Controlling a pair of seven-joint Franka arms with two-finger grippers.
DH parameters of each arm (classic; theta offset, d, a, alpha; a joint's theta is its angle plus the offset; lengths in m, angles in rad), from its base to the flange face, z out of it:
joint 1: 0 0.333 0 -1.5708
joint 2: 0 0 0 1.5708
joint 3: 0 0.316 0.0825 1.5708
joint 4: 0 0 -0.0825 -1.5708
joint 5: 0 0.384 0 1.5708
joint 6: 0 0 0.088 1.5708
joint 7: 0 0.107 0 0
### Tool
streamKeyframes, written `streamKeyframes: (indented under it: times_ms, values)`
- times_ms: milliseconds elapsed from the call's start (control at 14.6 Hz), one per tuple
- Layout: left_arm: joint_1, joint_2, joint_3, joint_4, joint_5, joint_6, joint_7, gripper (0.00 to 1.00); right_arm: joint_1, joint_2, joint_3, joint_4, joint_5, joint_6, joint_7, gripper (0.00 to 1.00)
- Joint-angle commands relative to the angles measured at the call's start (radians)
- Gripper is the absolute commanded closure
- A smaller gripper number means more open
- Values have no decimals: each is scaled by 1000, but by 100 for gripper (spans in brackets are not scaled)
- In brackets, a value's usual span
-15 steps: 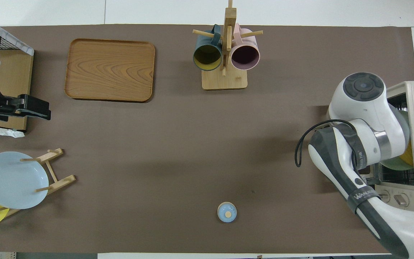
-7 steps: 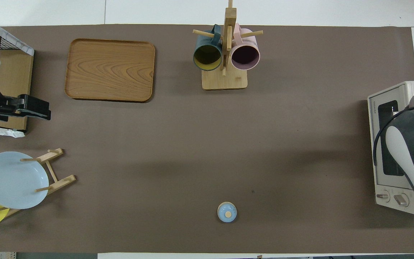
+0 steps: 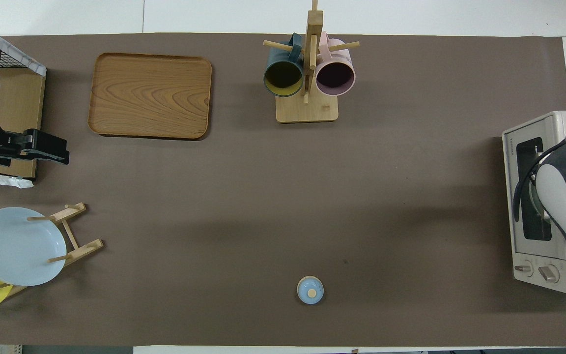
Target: Put corn in oven
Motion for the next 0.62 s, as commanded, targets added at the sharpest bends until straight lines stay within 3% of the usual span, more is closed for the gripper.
streamKeyframes:
  times_ms: [0, 137, 549]
  values:
    - [14, -27, -3, -27, -16, -5, 9, 0, -3, 9, 6, 106, 60, -83, -20, 99]
    - [14, -27, -3, -27, -15, -5, 9, 0, 3, -24, 12, 135, 89, -111, -18, 94]
    - [12, -26, -3, -27, -15, -5, 9, 0, 22, -50, 12, 189, 184, -182, -10, 57]
